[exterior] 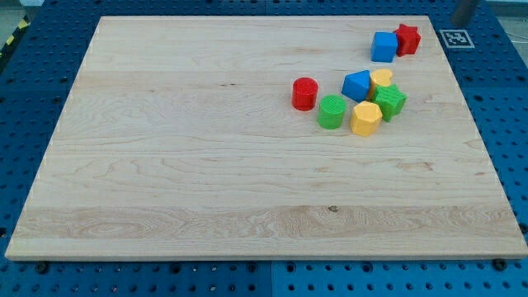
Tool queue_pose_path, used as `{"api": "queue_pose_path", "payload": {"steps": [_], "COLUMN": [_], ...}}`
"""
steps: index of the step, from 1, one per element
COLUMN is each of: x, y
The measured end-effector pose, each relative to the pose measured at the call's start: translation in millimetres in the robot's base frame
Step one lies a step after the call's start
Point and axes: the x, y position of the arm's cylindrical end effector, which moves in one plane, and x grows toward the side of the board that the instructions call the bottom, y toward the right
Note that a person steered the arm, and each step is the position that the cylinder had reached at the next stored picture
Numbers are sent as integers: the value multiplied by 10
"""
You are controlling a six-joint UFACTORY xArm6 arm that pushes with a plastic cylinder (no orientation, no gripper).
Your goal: Separate the red star and blue cube
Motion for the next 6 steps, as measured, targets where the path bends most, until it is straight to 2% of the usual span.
{"api": "queue_pose_path", "payload": {"steps": [1,2,5,6], "x": [395,629,750,755], "y": [-23,-299,-2020,-2344]}}
